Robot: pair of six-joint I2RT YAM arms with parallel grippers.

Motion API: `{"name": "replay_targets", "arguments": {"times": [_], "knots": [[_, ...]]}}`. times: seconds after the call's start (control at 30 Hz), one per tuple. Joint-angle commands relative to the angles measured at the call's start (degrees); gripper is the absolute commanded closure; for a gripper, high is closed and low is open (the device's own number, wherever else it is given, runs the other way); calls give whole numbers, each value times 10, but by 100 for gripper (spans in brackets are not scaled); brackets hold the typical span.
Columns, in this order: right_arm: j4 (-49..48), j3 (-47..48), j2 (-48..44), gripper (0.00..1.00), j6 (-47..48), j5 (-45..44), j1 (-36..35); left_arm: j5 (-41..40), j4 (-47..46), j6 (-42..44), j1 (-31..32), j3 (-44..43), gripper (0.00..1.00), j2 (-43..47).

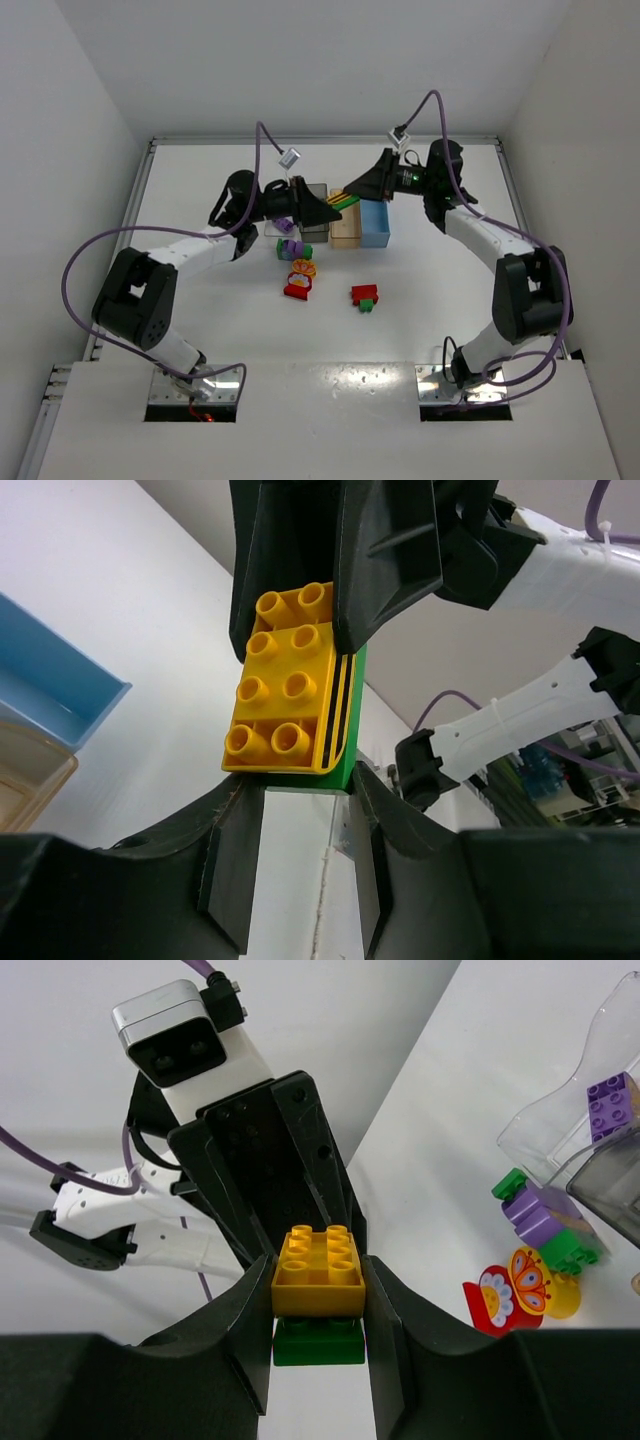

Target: Sort the legos into containers by color

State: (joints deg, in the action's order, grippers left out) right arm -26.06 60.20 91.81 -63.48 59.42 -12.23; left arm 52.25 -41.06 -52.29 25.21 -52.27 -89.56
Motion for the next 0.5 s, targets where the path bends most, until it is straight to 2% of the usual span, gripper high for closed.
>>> {"name": "replay_targets", "arguments": {"times": [0.0,0.03,0.07,0.13,0.2,0.23,0.37,0.47], "knots": [[-51,39,-9,100,-9,-34,37,30,48,47,6,-11,97,21],[-51,39,-9,100,-9,-29,37,30,55,47,6,-11,92,21],[-57,33,-9,100,-9,-19,43,30,62,54,6,-11,64,21],[-73,17,-22,100,-9,0,48,30,68,54,1,-11,40,26],[-73,5,-31,100,-9,11,48,30,77,66,-8,-16,25,26],[-79,-1,-37,100,-3,17,48,42,97,75,-16,-24,22,26],[-79,-29,-57,100,9,44,54,61,179,169,-22,-63,18,32],[-73,-39,-67,100,31,69,49,81,185,174,-22,-71,18,32]]}}
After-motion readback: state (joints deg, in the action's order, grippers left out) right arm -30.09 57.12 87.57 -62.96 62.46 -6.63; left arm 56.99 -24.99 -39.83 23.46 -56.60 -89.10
